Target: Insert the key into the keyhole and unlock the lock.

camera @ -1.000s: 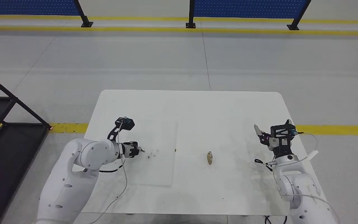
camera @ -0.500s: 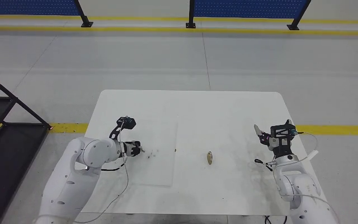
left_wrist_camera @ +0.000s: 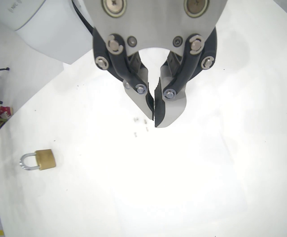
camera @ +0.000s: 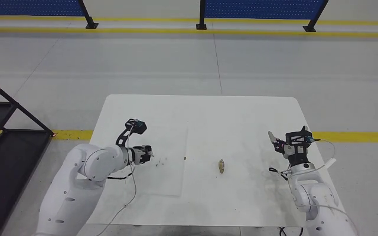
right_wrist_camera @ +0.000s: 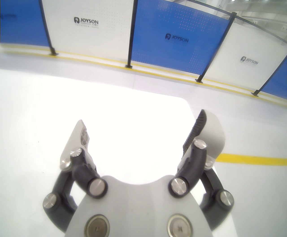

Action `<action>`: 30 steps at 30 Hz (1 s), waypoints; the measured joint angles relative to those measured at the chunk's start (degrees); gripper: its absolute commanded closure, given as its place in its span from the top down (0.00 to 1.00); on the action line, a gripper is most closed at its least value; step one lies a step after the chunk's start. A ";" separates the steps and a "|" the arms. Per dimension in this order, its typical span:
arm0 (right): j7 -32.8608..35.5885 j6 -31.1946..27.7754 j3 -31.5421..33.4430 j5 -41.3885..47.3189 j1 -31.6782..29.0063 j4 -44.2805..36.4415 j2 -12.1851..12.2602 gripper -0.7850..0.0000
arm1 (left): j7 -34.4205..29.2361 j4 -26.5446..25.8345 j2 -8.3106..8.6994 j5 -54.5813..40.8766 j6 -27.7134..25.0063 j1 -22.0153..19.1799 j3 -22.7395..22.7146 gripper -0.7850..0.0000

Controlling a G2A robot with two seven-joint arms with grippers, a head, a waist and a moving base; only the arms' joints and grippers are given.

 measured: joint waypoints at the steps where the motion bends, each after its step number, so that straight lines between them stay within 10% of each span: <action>1: 0.00 0.00 0.00 0.00 0.00 0.00 0.00 1.00 | 0.84 -0.59 -0.03 -0.90 0.49 0.18 -0.39 0.00; 15: 0.00 0.00 0.00 0.00 0.00 0.00 0.00 1.00 | 11.79 -0.21 -0.52 -38.65 2.38 9.42 -15.96 0.00; 30: 0.00 0.00 0.00 0.00 0.00 0.00 0.00 1.00 | 7.57 5.23 -0.71 -73.94 -2.04 16.69 -26.81 0.00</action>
